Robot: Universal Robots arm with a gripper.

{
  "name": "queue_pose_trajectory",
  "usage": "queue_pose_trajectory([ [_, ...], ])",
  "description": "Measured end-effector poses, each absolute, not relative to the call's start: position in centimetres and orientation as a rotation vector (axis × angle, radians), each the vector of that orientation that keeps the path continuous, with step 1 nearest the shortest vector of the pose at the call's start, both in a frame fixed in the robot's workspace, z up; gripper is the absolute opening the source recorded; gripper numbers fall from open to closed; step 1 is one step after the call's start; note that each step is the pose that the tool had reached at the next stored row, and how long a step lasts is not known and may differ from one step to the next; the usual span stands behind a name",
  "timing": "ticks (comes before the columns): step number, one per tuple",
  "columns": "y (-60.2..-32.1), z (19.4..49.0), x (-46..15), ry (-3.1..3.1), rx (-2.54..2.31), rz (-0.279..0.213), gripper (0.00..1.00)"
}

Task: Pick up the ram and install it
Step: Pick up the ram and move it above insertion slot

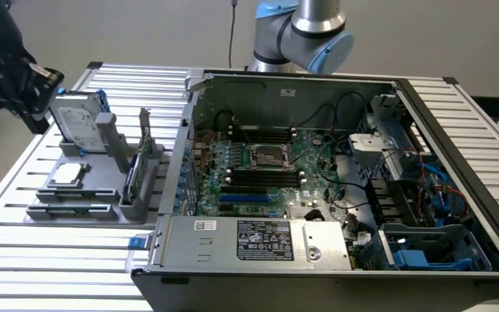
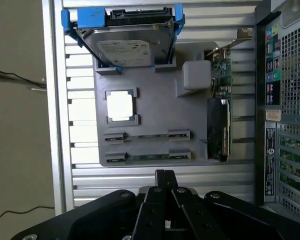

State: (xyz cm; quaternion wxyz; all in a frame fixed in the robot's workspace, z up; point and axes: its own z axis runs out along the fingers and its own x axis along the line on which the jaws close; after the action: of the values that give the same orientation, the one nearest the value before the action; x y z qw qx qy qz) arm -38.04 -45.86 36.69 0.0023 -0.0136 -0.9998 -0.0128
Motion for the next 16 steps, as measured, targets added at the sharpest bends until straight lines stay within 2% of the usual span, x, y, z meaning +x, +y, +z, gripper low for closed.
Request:
queue_pose_trajectory([
  [16, -45.87, 35.98, -38.04, -3.076, 0.407, -0.038, 0.11],
])
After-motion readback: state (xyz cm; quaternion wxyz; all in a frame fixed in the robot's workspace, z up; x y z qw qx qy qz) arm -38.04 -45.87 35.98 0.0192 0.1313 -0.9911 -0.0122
